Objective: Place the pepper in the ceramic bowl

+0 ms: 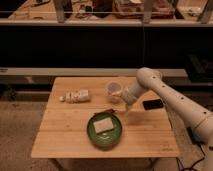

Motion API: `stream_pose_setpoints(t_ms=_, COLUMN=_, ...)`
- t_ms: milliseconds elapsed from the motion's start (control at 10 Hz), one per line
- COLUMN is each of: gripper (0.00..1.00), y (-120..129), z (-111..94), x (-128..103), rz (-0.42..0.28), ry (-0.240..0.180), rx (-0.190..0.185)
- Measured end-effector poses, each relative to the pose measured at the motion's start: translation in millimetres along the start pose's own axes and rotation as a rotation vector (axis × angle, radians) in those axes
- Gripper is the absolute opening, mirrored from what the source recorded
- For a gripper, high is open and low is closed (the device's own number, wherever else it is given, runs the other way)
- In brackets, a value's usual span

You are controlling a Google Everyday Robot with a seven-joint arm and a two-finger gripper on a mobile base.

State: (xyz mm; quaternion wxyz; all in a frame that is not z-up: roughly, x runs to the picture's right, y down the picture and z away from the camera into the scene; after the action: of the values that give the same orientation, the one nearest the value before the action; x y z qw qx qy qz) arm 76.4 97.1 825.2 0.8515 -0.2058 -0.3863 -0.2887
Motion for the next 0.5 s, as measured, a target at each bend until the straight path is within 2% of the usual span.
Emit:
stream_pose_setpoints(t_ms=400, gripper=0.76, y=7, z=27, x=9, rz=0.002, ry=-0.042, rx=-0.073)
stream_pose_setpoints(t_ms=500, gripper=0.76, y=5, z=30, x=10, rz=0.002, ry=-0.049, rx=-0.08)
